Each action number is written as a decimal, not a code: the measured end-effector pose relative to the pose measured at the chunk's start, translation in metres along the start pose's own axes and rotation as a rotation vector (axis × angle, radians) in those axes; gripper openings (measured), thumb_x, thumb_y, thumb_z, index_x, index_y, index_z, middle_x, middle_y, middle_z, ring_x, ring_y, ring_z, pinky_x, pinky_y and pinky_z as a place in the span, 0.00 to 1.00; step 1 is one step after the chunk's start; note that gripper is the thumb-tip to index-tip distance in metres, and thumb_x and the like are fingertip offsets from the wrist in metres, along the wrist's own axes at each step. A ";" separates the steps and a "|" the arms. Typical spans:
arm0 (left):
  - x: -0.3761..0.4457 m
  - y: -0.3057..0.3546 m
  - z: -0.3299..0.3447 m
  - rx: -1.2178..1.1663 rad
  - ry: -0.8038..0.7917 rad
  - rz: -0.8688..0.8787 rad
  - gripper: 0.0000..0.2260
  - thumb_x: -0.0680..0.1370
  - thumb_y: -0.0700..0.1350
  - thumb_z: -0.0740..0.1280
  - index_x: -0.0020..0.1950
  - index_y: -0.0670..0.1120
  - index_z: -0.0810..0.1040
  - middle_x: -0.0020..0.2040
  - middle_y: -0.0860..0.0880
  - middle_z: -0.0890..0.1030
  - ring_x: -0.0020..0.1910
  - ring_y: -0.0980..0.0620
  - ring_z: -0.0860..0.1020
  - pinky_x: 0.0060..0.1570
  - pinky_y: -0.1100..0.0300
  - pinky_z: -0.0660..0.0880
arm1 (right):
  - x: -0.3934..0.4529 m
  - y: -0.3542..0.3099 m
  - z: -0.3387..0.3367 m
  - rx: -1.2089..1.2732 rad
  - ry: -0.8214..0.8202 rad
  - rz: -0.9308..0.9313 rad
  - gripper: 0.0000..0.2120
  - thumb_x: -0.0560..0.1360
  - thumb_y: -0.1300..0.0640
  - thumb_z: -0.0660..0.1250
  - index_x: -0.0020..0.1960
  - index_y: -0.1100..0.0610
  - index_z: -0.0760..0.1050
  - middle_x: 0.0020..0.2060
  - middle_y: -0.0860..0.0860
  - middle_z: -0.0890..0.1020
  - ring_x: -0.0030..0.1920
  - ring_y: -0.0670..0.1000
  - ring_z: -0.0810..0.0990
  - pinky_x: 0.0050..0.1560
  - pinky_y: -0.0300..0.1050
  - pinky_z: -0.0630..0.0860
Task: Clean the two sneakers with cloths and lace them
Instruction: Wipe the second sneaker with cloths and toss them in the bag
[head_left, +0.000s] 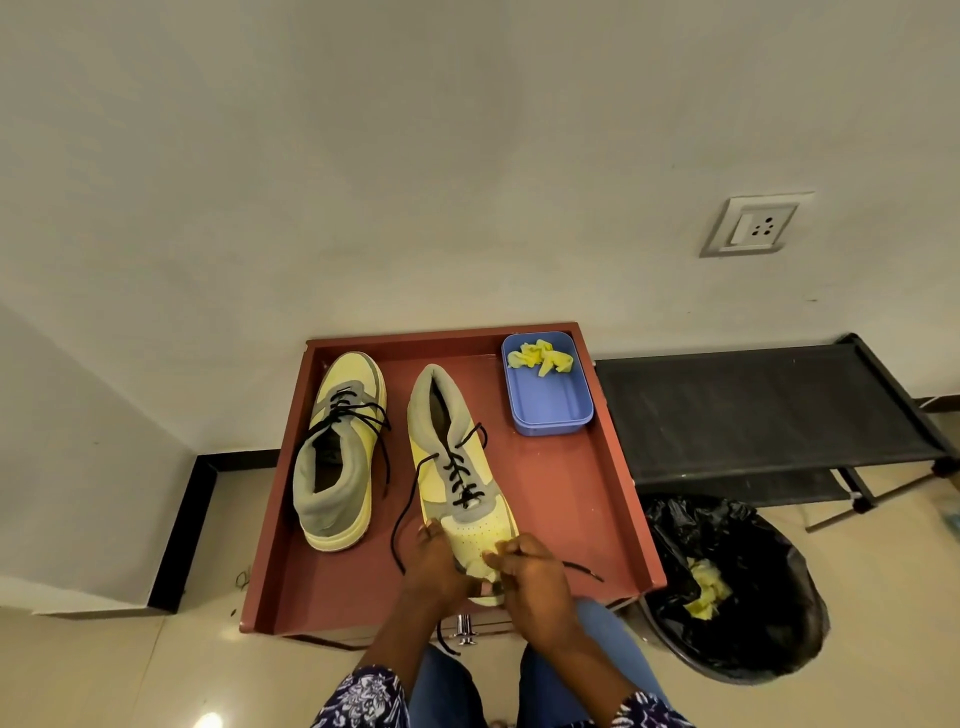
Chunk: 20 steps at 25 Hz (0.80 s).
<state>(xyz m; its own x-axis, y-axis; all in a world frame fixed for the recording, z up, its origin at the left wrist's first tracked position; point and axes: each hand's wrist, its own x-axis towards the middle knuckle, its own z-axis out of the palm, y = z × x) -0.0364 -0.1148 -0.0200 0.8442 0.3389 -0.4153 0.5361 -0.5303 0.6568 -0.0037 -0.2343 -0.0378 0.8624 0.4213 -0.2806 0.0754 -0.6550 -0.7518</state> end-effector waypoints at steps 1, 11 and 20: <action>0.001 0.001 0.000 0.013 -0.002 -0.007 0.31 0.69 0.41 0.74 0.68 0.41 0.63 0.62 0.50 0.68 0.64 0.51 0.67 0.59 0.66 0.64 | 0.002 0.006 0.001 -0.025 0.040 0.019 0.06 0.72 0.74 0.62 0.40 0.67 0.76 0.39 0.52 0.76 0.35 0.46 0.77 0.32 0.31 0.74; 0.010 -0.003 0.002 0.043 -0.024 -0.143 0.41 0.66 0.44 0.76 0.71 0.37 0.56 0.70 0.42 0.64 0.70 0.45 0.64 0.64 0.59 0.64 | 0.050 -0.010 -0.019 0.326 0.138 0.209 0.12 0.70 0.68 0.66 0.51 0.59 0.82 0.48 0.53 0.85 0.48 0.48 0.81 0.54 0.42 0.78; 0.009 -0.004 0.006 0.034 -0.021 -0.169 0.41 0.65 0.44 0.77 0.70 0.38 0.57 0.68 0.42 0.66 0.67 0.45 0.67 0.64 0.57 0.67 | 0.035 -0.006 -0.008 0.173 0.131 0.194 0.19 0.70 0.72 0.60 0.29 0.51 0.75 0.31 0.44 0.74 0.35 0.42 0.71 0.33 0.29 0.66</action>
<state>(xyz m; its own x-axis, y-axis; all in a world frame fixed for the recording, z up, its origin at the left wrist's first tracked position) -0.0307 -0.1140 -0.0298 0.7416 0.4094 -0.5315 0.6700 -0.4935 0.5547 0.0304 -0.2207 -0.0382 0.9107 0.2064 -0.3579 -0.1741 -0.5939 -0.7855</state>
